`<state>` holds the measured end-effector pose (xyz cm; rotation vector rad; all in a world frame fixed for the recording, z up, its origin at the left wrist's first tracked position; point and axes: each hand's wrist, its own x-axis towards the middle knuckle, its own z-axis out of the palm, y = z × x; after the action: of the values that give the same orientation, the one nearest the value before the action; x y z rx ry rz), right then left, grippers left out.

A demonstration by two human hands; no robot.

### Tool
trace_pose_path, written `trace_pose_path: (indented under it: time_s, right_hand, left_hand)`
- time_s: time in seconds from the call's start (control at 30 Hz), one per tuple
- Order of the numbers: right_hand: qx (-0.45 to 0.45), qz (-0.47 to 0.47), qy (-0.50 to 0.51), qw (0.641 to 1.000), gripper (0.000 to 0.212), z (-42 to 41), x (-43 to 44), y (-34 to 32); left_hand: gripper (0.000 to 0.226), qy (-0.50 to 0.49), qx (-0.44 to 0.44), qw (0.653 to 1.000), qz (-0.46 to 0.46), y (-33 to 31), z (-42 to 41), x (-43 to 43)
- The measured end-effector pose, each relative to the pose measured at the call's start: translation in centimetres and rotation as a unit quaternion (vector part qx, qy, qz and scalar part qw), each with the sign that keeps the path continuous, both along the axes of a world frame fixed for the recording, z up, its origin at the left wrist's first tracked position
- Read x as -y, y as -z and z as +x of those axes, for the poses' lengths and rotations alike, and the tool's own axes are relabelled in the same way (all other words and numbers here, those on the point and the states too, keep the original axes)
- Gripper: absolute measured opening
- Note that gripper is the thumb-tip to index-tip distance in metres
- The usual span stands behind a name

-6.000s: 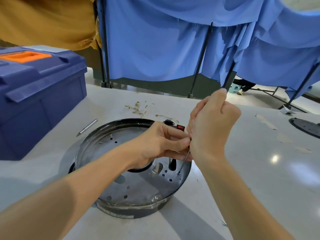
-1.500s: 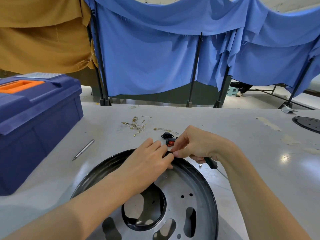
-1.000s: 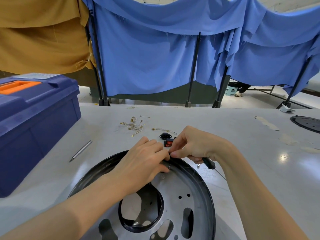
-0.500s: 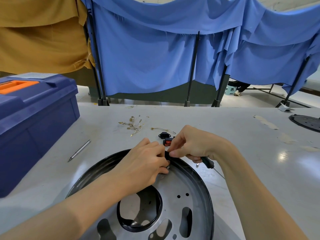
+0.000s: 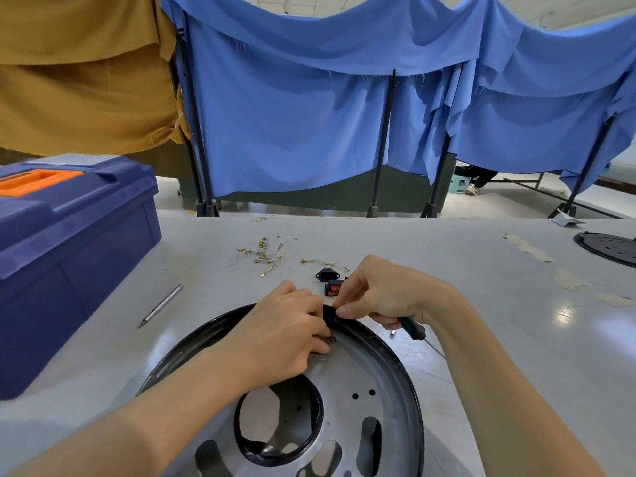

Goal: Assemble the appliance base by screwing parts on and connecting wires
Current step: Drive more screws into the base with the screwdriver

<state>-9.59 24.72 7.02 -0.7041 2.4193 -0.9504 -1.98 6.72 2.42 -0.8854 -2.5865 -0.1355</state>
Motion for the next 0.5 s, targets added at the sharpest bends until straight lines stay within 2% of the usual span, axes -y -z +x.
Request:
trace_pose_path:
  time_s: [0.23,0.5]
  right_hand:
    - [-0.005,0.01,-0.006,1.0,0.015,0.2,-0.1,-0.3]
    - [-0.023,0.001,0.014,1.0,0.013,0.3,0.4,-0.3]
  left_hand:
    - [0.011,-0.038,0.016,0.998,0.04,-0.3,-0.2,0.1]
    - [0.025,-0.104,0.143,0.983,0.039,-0.9,-1.1,0.9]
